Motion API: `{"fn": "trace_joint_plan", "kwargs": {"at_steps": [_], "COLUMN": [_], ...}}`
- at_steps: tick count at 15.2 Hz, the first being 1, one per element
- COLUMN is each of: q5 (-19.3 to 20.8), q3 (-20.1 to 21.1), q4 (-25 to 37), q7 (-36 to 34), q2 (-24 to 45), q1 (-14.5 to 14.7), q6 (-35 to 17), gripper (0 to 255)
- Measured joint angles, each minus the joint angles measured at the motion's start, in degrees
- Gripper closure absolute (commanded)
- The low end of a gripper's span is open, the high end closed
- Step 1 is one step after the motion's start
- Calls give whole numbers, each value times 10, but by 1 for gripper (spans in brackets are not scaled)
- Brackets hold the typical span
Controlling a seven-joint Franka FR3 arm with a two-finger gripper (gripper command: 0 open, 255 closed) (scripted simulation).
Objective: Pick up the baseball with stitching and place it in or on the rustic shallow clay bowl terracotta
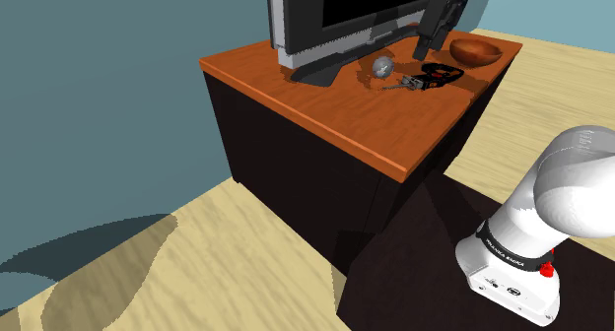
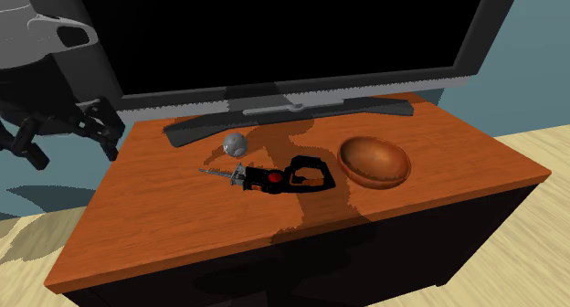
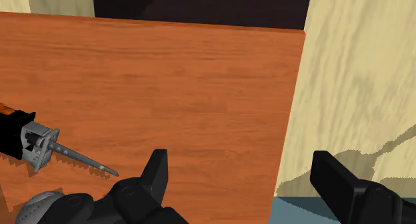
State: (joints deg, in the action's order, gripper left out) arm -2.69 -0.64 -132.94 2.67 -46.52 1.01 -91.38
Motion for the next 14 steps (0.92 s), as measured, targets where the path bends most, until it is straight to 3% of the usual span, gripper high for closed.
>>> {"fn": "trace_joint_plan", "kwargs": {"at_steps": [4,14], "q5": [7,15], "q3": [-24,-143], "q4": [5,53], "q7": [25,156], "q2": [27,172], "q1": [-4,-16], "q6": [-24,-121], "gripper": [0,0]}}
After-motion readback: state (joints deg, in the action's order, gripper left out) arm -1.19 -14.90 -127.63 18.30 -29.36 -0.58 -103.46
